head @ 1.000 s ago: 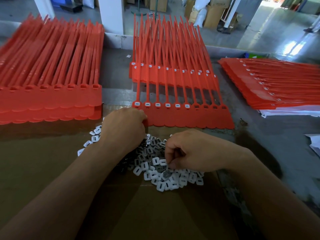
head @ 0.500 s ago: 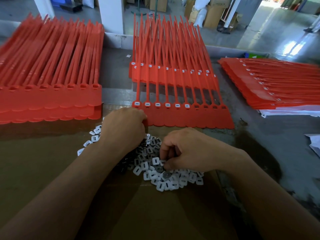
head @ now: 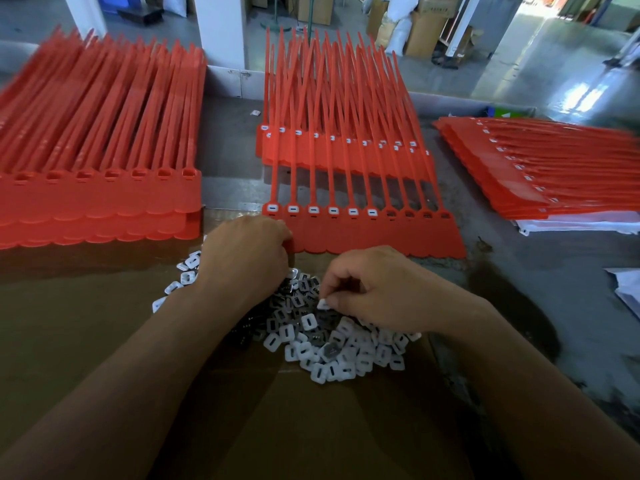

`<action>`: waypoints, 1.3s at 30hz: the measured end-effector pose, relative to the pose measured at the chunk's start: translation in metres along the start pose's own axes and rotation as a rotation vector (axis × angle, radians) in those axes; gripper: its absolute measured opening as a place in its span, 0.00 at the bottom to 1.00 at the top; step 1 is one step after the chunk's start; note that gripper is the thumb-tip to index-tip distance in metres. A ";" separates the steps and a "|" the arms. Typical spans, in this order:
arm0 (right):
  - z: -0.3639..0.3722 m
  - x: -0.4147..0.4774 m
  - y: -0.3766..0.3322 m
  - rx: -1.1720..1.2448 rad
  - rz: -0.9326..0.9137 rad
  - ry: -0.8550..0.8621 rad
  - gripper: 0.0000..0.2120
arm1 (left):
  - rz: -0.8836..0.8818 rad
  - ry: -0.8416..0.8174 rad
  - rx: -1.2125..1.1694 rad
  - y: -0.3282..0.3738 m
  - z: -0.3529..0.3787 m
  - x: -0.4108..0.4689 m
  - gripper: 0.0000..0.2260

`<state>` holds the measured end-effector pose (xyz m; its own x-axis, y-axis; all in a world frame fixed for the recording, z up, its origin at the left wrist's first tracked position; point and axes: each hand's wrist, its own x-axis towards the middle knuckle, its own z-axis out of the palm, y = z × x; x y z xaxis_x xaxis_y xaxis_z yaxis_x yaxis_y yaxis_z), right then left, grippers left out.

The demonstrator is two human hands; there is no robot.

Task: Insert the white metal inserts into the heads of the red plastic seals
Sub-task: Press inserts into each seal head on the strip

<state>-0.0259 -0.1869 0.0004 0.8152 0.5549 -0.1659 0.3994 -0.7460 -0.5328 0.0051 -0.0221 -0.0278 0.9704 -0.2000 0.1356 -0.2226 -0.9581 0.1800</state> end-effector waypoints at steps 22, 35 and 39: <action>-0.039 0.027 0.096 0.066 0.270 0.649 0.05 | 0.012 0.028 -0.004 -0.001 0.004 0.000 0.15; -0.046 0.033 0.098 -0.221 0.293 0.473 0.04 | 0.008 0.043 -0.019 -0.002 0.005 0.000 0.15; -0.048 0.034 0.098 -0.262 0.292 0.438 0.03 | 0.008 0.042 -0.015 -0.002 0.004 0.000 0.15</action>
<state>0.0612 -0.2587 -0.0176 0.9821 0.1501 0.1133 0.1769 -0.9421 -0.2849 0.0057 -0.0212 -0.0325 0.9639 -0.1988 0.1773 -0.2321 -0.9534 0.1929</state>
